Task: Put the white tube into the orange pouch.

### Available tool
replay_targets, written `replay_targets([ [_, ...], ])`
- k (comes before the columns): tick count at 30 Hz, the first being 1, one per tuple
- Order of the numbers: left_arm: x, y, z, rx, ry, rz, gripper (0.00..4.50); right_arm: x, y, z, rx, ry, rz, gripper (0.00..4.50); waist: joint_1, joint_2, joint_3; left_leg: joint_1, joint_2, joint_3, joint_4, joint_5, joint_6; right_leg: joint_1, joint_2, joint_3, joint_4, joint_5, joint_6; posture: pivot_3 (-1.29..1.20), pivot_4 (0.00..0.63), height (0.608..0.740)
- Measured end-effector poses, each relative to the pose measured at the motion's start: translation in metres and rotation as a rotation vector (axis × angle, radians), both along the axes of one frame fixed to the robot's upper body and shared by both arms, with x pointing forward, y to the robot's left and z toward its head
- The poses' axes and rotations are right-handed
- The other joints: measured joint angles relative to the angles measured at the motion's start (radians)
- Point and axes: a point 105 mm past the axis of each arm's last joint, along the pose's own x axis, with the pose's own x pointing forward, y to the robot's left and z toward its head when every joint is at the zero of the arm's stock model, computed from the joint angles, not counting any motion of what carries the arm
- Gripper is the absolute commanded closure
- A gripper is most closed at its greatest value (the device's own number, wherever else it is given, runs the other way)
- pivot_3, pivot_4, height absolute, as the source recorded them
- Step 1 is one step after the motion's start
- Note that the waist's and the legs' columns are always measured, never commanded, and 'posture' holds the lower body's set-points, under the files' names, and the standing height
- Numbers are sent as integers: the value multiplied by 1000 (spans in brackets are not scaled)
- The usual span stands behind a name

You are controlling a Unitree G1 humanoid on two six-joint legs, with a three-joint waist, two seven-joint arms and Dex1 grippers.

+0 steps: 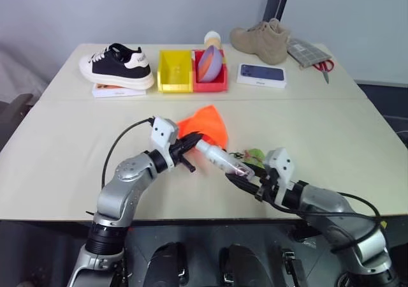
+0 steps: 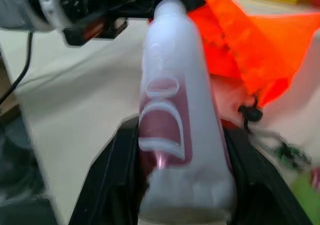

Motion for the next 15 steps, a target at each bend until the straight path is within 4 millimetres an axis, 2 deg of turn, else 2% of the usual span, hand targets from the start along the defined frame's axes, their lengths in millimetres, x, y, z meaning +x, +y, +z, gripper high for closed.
replay_targets([
  [7, -11, -10, 3, 16, -18, -83, 4500, 20, 14, -8, 3, 12, -81, 2752, 0, 0, 0, 0, 0, 0, 0, 0, 0, 0, 0, 0, 0, 1, 2, 0, 150, 740],
  [15, -25, -20, -7, 76, 8, -184, 4500, 42, 22, -9, 22, 47, -188, 2752, -3, 0, 0, 0, 0, 1, 0, 0, 0, 0, 0, 0, 0, 1, 1, 0, 150, 740],
])
